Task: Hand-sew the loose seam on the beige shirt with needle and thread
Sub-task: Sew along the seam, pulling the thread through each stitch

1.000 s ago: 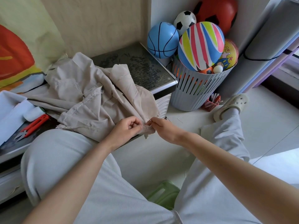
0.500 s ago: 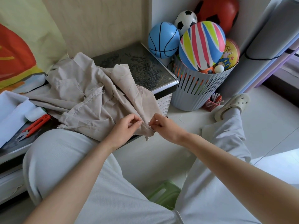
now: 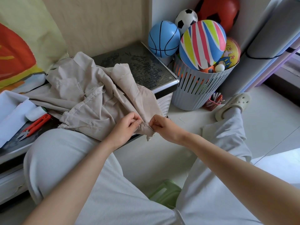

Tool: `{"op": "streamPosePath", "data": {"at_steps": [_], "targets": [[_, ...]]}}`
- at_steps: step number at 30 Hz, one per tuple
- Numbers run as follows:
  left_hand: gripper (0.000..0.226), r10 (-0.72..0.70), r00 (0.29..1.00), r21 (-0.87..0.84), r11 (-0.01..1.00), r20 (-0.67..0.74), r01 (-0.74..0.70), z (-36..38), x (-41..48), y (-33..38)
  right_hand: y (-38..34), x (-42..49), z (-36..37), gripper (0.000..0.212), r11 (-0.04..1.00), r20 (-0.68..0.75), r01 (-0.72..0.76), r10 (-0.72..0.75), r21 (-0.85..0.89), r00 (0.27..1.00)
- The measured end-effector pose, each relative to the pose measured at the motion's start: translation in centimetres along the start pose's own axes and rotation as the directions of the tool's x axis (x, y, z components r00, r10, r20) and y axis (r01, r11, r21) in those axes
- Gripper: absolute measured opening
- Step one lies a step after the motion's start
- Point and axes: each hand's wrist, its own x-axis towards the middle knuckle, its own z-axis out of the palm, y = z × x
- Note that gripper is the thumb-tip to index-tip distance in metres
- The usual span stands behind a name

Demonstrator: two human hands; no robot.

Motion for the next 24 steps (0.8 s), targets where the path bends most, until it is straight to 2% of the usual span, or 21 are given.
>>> {"op": "streamPosePath", "data": {"at_steps": [15, 21, 24], "targets": [[0.011, 0.016, 1.0, 0.008, 1.0, -0.007, -0.016, 0.21, -0.11, 0.35, 0.51, 0.13, 0.51, 0.017, 0.996, 0.017, -0.037, 0.035, 0.077, 0.999], [0.011, 0.004, 1.0, -0.013, 1.0, 0.009, -0.004, 0.34, -0.03, 0.34, 0.33, 0.21, 0.76, 0.032, 0.991, -0.002, -0.032, 0.033, 0.128, 0.999], [0.012, -0.004, 1.0, -0.041, 0.999, 0.013, 0.005, 0.46, -0.04, 0.6, 0.28, 0.15, 0.99, 0.031, 0.981, 0.013, -0.052, 0.05, 0.188, 0.999]]}}
